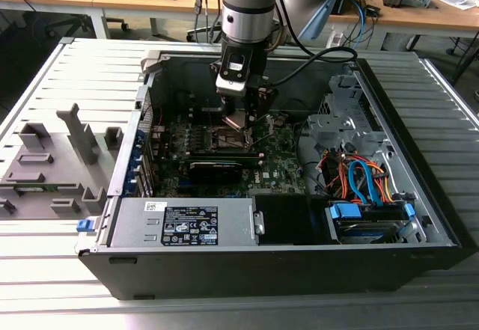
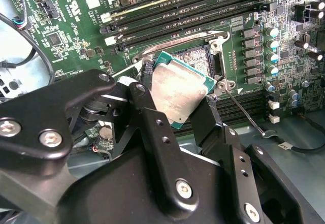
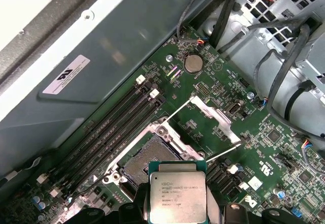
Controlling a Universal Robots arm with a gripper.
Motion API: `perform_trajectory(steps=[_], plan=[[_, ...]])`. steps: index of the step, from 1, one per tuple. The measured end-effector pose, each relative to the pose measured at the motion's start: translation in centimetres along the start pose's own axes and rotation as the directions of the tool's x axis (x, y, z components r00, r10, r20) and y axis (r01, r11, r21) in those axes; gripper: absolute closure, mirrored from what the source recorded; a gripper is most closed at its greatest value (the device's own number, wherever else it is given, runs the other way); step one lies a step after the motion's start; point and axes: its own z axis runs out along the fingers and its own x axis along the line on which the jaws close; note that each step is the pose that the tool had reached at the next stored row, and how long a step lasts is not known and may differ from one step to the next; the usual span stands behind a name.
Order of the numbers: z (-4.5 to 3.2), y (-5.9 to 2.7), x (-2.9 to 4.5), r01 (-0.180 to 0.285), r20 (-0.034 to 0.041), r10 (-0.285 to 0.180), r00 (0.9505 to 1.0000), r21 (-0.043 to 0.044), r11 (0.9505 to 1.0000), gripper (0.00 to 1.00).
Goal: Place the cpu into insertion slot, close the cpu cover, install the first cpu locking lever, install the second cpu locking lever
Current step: 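Place the cpu into insertion slot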
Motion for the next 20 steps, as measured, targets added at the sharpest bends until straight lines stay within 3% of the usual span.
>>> perform_trajectory(steps=[20], plan=[[0.01,0.0,0.0,-0.013,0.0015,0.013,0.9999,0.0023,0.9999,0.46]])
